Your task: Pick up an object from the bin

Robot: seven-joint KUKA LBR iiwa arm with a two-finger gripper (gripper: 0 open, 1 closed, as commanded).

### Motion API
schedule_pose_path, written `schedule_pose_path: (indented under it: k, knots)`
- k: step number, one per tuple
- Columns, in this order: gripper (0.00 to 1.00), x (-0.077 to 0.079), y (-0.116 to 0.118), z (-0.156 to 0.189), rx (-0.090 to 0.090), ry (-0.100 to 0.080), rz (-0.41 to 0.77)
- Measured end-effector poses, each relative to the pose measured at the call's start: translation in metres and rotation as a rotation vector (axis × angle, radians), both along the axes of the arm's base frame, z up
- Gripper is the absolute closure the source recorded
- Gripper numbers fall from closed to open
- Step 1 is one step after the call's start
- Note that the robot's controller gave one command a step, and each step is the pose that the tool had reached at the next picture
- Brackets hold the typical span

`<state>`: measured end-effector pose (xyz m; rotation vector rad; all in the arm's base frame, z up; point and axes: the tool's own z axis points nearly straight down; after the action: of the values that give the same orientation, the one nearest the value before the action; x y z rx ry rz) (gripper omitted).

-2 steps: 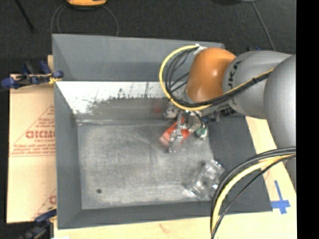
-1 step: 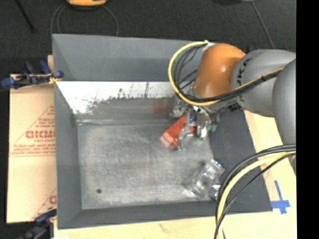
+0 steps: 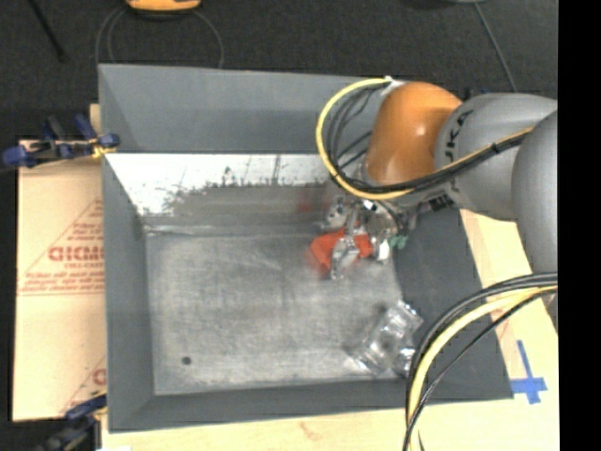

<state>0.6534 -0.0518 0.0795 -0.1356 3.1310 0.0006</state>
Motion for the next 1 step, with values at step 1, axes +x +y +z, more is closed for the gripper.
schedule_pose_path:
  k: [1]
  knots:
    - [1.0,-0.0048,-0.0117,0.1436,-0.005,-0.006,0.138]
